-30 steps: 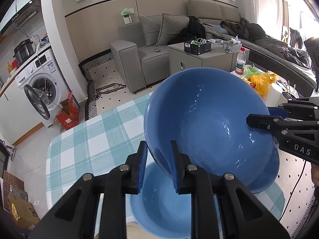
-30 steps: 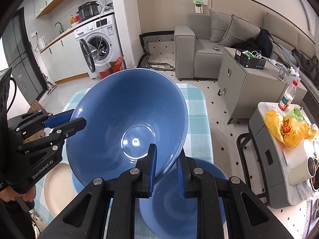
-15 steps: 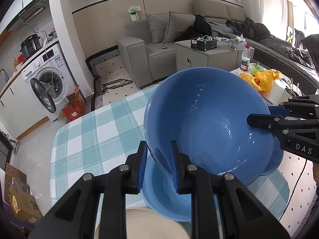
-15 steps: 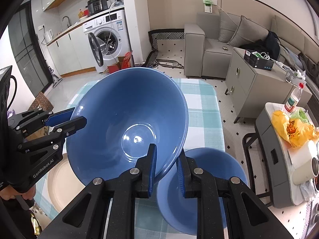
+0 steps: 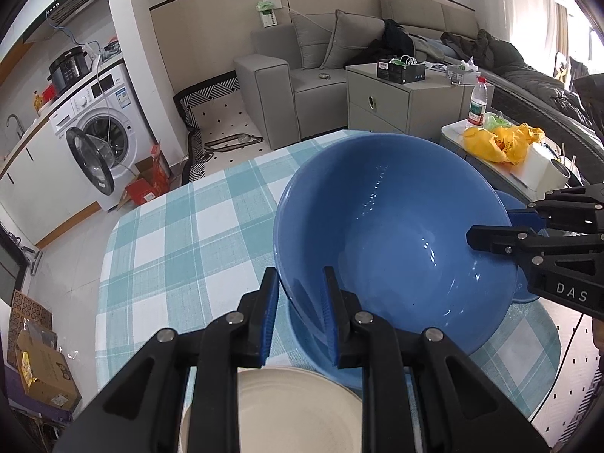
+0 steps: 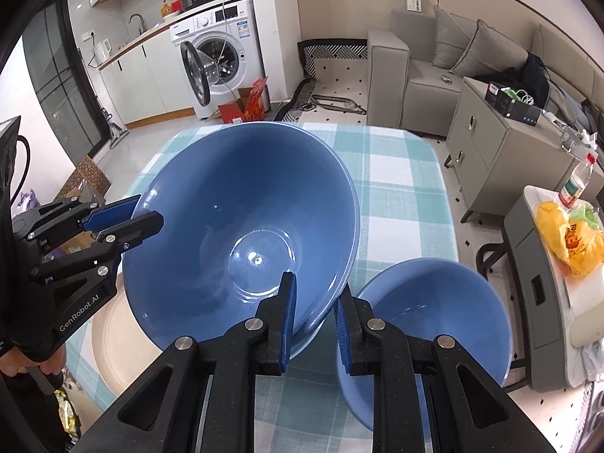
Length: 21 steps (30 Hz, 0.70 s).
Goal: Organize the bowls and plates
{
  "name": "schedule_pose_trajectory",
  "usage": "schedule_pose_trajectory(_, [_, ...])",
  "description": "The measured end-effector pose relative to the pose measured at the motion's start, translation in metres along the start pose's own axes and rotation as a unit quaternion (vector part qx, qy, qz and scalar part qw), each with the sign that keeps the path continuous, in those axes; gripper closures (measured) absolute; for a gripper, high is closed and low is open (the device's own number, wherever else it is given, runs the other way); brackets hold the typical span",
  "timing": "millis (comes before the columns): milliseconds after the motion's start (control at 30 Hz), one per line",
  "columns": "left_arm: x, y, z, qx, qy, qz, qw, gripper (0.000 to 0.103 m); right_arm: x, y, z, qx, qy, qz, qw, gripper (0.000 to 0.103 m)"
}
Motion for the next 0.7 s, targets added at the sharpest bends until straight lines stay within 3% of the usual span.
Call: schedule_pose_trajectory(700, [0.015, 0.009, -0.041, -0.015, 0.033, 0.003, 0.9994, 0.083, 0.035, 0.013, -0.033, -0.017, 0.042, 0.006, 0.999, 0.083])
Point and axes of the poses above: each gripper's, at about its wrist camera, not at the fingertips, and x roughly the way its jaws point, y to its left, z to its top, the point moved 10 cm from there along x, roughly the way its jaws point, and after that the axes turned 14 degrees about -y, right-handed, at the moved point
